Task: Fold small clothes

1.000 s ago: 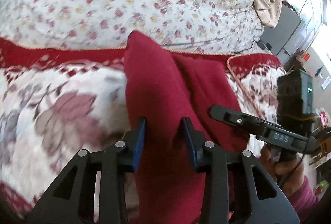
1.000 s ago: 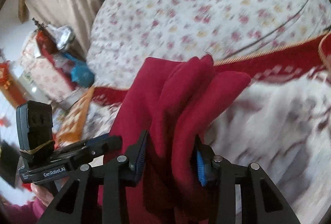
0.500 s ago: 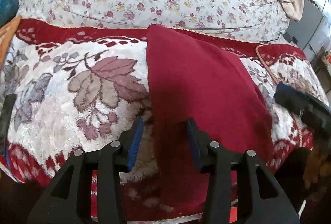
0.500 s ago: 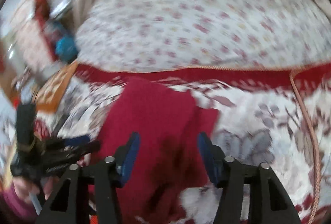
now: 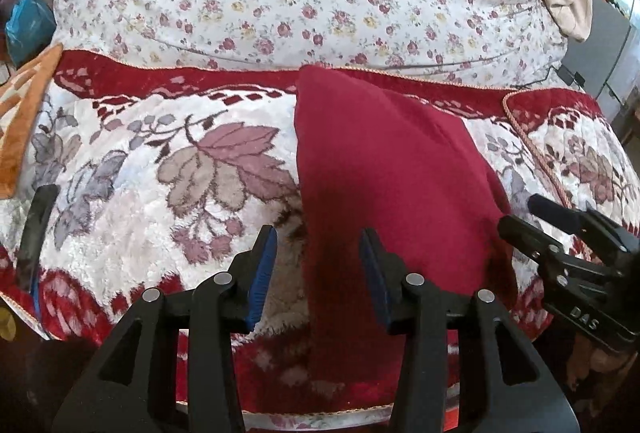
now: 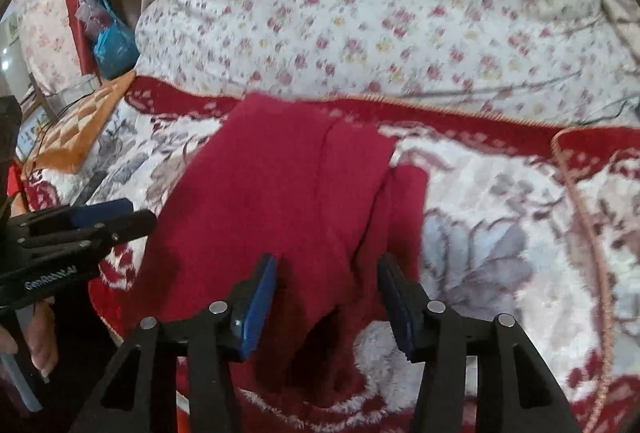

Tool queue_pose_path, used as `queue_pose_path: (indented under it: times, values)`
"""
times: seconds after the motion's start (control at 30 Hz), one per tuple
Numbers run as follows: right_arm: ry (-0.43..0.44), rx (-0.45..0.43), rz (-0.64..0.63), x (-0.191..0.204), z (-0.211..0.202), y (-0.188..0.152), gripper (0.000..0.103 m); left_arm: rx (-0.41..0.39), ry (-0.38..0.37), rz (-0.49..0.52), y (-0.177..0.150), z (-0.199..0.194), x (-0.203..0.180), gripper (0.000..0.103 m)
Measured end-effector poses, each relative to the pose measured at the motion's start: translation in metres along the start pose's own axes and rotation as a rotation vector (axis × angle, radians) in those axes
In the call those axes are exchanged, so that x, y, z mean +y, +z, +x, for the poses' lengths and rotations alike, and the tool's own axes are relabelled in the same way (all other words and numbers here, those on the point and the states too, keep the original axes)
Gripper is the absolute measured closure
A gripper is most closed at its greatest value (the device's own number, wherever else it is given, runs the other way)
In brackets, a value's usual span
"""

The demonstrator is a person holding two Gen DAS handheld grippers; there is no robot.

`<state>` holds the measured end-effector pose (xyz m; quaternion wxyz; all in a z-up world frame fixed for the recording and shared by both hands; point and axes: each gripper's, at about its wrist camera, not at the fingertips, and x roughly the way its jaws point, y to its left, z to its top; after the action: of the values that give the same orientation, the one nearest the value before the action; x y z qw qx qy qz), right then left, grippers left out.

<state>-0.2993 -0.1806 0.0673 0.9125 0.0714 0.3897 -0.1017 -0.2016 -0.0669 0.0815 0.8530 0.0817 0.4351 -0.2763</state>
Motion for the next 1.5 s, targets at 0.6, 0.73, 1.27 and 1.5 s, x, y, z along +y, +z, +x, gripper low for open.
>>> queue_pose_path:
  times: [0.6,0.73,1.27,1.5]
  values:
    - [-0.052,-0.034,0.073,0.009,-0.018,0.004,0.024,-0.015,-0.017,-0.032,-0.001,-0.012,-0.004,0.033]
    - [-0.052,-0.023,0.077,0.008,-0.015,0.002,0.024,-0.016,0.0,-0.03,0.0,-0.013,-0.003,0.033]
    - [-0.057,-0.023,0.089,0.004,-0.013,0.003,0.024,-0.021,0.037,-0.029,-0.002,-0.012,-0.001,0.033]
    - [-0.055,-0.017,0.083,0.006,-0.011,0.003,0.024,-0.02,0.041,-0.028,-0.001,-0.012,-0.003,0.033]
